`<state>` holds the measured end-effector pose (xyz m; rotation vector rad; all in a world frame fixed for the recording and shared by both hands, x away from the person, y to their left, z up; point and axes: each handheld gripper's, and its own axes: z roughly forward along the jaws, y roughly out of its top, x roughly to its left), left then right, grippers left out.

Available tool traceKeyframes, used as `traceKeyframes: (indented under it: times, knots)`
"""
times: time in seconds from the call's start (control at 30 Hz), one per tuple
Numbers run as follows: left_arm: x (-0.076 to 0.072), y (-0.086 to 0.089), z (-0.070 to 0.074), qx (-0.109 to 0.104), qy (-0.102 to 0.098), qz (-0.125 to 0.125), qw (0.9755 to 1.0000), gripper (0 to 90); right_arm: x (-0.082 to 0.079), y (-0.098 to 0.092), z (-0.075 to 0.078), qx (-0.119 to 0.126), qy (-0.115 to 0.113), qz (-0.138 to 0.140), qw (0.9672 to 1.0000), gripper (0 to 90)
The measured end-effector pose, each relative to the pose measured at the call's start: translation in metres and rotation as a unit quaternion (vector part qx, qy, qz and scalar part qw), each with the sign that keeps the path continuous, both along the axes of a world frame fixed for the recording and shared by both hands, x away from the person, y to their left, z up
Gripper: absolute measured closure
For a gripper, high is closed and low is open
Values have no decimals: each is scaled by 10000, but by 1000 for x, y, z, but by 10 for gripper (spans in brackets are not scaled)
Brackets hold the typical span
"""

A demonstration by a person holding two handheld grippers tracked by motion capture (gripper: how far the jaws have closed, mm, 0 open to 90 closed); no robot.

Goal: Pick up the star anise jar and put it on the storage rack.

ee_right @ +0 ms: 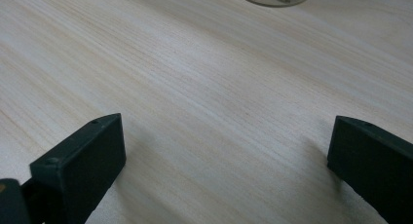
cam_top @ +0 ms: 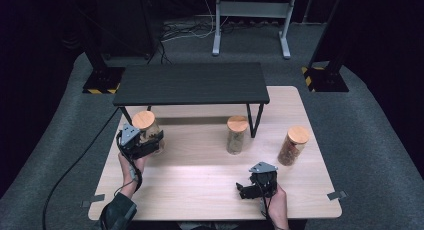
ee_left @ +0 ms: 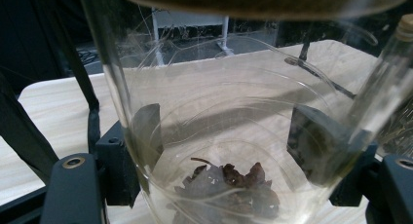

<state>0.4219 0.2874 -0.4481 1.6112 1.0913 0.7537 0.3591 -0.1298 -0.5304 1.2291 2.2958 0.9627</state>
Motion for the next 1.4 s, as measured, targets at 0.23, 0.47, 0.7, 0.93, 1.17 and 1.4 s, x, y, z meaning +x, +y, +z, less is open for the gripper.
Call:
traceKeyframes:
  times: [0.23,0.47,0.7,0.93,1.17,1.4]
  knots:
    - [-1,2,12,-2,-53,-77,10000,249,0,0,0,0,0,0,10000,0]
    - [-2,2,20,61,-91,-115,9999,249,0,0,0,1,0,-2,10000,0]
    - [-1,3,29,69,-104,-166,9998,249,0,0,0,-1,-3,-4,10000,0]
    - [-1,3,36,78,-115,-190,9997,249,0,0,0,-1,-1,-8,10000,0]
    - [-1,4,43,66,-104,-214,9997,249,1,0,0,-2,-4,-8,10000,0]
    - [-2,3,52,75,-150,-256,9995,249,1,0,0,-6,-6,-19,10000,0]
